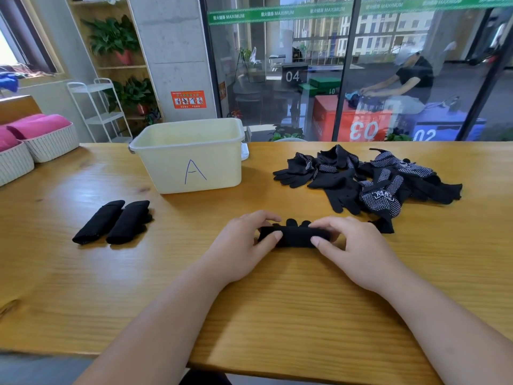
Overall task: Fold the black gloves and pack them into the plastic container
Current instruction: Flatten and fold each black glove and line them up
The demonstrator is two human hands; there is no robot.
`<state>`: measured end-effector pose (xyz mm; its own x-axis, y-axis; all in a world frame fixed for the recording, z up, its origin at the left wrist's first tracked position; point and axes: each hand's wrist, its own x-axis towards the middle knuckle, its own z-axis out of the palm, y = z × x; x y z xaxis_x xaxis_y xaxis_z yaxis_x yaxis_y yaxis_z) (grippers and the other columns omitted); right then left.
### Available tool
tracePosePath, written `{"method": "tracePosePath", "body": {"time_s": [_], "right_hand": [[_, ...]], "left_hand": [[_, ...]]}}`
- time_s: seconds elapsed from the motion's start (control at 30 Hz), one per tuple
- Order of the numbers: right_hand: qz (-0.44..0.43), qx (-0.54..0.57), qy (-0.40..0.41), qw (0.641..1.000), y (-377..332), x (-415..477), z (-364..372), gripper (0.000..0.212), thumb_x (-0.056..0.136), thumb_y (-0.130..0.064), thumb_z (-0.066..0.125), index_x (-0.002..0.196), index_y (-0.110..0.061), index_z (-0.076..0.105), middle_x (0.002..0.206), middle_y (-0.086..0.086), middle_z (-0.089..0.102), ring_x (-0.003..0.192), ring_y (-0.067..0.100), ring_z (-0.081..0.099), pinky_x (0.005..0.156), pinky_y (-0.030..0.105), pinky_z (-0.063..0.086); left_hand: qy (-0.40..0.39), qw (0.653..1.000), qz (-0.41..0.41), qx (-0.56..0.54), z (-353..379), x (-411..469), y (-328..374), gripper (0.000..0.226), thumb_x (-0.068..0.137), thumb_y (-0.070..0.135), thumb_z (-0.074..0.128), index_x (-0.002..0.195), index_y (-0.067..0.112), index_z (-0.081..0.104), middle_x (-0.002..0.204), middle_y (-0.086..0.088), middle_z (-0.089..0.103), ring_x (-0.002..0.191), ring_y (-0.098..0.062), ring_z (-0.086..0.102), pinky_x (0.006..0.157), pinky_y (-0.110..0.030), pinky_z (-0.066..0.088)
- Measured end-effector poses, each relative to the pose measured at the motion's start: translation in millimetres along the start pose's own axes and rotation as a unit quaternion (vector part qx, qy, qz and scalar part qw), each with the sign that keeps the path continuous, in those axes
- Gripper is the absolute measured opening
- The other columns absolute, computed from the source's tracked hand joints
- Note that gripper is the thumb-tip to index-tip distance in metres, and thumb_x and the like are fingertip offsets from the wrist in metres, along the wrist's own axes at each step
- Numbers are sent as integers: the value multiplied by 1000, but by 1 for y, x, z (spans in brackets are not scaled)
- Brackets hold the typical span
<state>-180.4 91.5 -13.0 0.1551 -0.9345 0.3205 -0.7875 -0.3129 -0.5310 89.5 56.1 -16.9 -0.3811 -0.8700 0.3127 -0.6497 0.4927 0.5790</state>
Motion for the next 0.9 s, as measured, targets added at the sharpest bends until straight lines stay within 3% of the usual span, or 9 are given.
{"method": "tracePosePath", "body": {"time_s": [0.1,0.2,0.37,0.57,0.63,0.7,0.77,0.83,0.9], "right_hand": [[33,85,15,996,0,1,2,17,98,-45,71,115,-46,68,80,-11,69,67,3,58,67,26,45],[47,71,32,996,-2,4,7,13,97,-44,71,110,-42,69,78,-11,67,74,4,61,66,22,44],[37,7,83,996,-5,11,17,15,97,-42,71,112,-40,71,101,-20,62,87,0,62,80,27,55],[23,17,78,997,-4,12,17,20,102,-28,68,121,-34,73,122,-19,61,99,1,66,86,19,53],[-4,-27,82,996,-5,9,16,27,106,-28,61,130,-30,73,136,-17,59,113,5,64,96,26,53],[-27,-61,32,997,-8,4,14,40,109,-40,52,146,-32,62,155,-19,49,139,5,50,114,34,45],[-41,-103,-81,991,-12,-2,15,63,107,-60,39,165,-35,34,172,-21,22,158,1,20,127,33,29],[-49,-158,-163,973,-12,-4,19,79,103,-72,24,170,-35,4,174,-20,-6,161,1,-6,132,35,13],[-51,-187,-180,964,-11,-2,21,79,104,-71,17,169,-34,-9,173,-19,-18,159,3,-20,133,37,3]], "left_hand": [[-7,997,-48,-65,1,0,5,22,103,51,63,125,48,62,106,15,75,82,5,64,75,-16,45],[14,997,-56,-57,5,3,9,10,102,47,65,111,42,66,100,16,74,89,-1,66,77,-21,50],[51,992,-46,107,17,11,5,18,103,51,59,111,35,64,102,16,58,98,-7,54,86,-30,48],[113,976,-10,184,24,13,4,19,105,44,54,109,28,65,105,10,55,97,-16,54,88,-39,48],[133,974,15,185,21,11,5,22,107,37,51,111,26,69,110,10,60,99,-16,57,88,-39,49],[128,977,62,160,18,4,9,26,109,30,49,118,24,73,121,11,66,109,-16,61,96,-37,50],[78,985,87,131,16,-5,16,34,109,30,49,134,22,70,141,11,65,129,-13,59,112,-24,41],[-4,986,84,144,18,-13,22,49,111,38,45,156,21,53,165,6,46,152,-10,38,123,-17,21],[-78,981,64,168,21,-16,23,63,113,44,35,170,19,23,178,2,15,164,-9,7,130,-22,8]]}}
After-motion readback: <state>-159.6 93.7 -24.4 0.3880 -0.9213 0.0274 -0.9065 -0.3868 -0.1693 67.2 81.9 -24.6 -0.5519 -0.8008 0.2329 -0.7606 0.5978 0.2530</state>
